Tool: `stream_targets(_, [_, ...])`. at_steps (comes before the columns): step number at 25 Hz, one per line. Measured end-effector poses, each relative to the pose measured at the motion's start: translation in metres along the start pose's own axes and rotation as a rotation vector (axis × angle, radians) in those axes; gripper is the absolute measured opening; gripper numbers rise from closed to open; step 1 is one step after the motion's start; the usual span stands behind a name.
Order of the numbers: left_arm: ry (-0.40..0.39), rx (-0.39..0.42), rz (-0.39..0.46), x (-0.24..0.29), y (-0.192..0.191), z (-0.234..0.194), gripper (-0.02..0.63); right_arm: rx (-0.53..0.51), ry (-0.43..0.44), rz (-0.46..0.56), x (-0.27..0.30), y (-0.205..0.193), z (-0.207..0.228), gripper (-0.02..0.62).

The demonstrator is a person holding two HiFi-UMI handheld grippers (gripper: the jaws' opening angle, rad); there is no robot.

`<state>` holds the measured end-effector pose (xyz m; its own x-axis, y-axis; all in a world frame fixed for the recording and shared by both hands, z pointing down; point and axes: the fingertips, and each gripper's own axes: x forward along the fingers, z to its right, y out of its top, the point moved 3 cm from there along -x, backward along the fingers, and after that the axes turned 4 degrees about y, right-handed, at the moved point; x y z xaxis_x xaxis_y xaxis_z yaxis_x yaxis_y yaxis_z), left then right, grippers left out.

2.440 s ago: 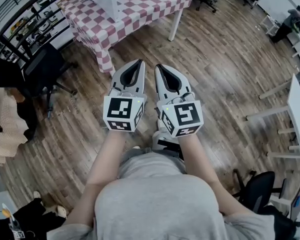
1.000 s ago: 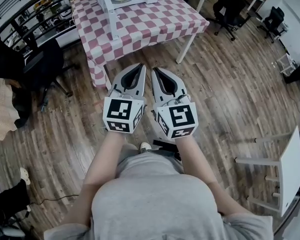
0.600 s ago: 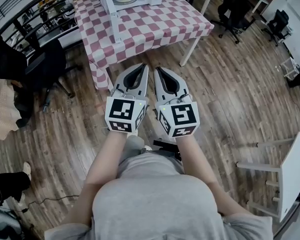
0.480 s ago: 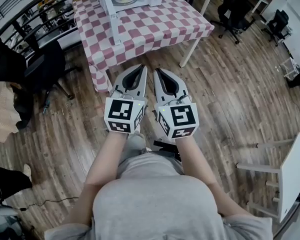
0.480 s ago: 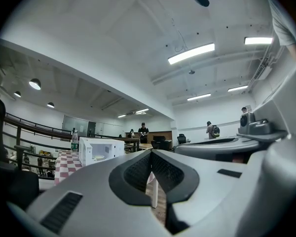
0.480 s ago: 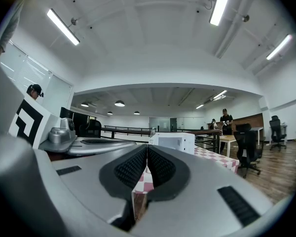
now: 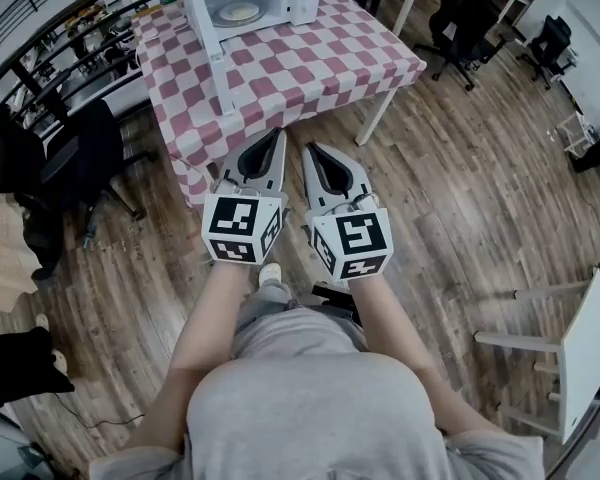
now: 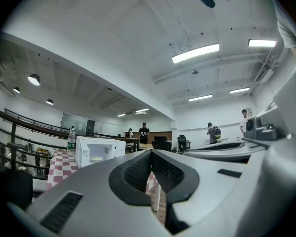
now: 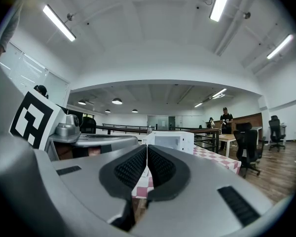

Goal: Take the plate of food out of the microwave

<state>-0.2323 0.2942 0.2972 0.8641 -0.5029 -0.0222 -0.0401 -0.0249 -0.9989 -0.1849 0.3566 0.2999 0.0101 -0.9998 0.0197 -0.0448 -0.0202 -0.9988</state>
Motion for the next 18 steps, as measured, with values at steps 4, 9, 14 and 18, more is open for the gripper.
stream_targets(4, [-0.011, -0.004, -0.003, 0.027, -0.001, -0.014, 0.002, 0.001, -0.009, -0.007, 0.024, -0.002, 0.015, 0.028])
stream_targets(9, [-0.028, -0.005, 0.003, 0.057, 0.004, -0.032, 0.002, 0.004, -0.028, -0.012, 0.055, -0.001, 0.031, 0.028])
stream_targets(14, [-0.048, -0.001, 0.000, 0.079, 0.005, -0.046, 0.002, 0.009, -0.045, -0.017, 0.080, -0.002, 0.039, 0.028])
stream_targets(18, [-0.067, -0.002, -0.004, 0.093, 0.003, -0.058, 0.002, 0.019, -0.063, -0.020, 0.097, -0.004, 0.045, 0.028])
